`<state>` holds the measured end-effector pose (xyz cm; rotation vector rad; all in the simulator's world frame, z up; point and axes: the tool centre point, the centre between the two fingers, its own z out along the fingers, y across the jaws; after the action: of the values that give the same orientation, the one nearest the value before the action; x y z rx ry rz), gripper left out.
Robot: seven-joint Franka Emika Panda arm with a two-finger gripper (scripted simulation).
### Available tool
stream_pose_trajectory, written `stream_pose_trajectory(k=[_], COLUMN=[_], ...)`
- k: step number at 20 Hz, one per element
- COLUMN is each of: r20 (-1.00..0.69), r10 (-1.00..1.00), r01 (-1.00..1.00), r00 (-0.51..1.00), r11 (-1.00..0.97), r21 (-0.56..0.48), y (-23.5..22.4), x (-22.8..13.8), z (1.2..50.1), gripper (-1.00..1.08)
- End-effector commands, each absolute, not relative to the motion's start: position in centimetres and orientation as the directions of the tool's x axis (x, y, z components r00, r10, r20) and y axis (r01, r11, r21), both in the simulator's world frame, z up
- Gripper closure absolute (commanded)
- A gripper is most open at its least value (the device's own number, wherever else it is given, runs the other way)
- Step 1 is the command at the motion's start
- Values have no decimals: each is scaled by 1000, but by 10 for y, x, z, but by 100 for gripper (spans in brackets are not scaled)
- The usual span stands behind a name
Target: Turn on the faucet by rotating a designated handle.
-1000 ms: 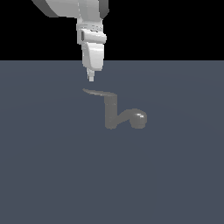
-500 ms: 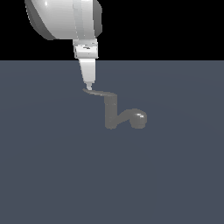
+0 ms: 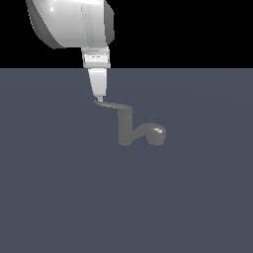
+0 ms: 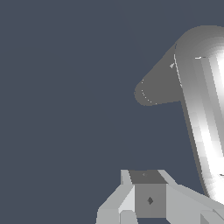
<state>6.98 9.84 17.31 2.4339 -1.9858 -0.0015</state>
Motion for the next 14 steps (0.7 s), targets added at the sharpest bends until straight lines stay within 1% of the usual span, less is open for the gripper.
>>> stream_pose_trajectory(k=[1, 14], r20=[0, 0], r10=[-980, -980], r01=[-980, -980], r00=[201, 200], r11=[-201, -200], r21=[1, 0], y=[98, 97], x=[65, 30], z=[173, 173], gripper=[108, 108])
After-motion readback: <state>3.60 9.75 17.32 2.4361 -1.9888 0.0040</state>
